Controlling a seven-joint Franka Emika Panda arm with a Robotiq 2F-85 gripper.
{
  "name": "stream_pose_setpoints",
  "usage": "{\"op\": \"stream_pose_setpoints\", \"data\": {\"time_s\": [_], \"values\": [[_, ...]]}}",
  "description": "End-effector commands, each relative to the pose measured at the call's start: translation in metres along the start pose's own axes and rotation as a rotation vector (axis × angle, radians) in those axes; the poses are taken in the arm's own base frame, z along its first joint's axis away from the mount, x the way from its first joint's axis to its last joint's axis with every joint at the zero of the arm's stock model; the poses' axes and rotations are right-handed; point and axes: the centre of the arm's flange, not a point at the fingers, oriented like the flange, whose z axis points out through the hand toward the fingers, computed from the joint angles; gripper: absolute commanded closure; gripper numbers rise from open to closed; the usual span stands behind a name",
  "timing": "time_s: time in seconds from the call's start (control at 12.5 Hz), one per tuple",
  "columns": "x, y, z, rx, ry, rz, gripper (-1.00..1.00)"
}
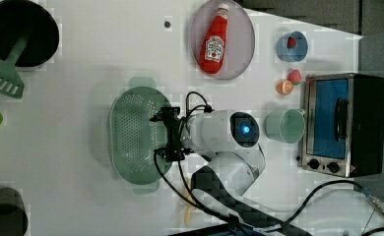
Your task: Drag strainer left to right.
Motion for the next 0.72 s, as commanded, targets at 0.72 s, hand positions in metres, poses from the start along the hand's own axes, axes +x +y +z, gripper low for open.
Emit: {"op": "stream_pose_setpoints", "data": {"time_s": [0.72], "values": [[0.136,-0.030,-0.034,0.007,0.058,0.088,-1.00]]}}
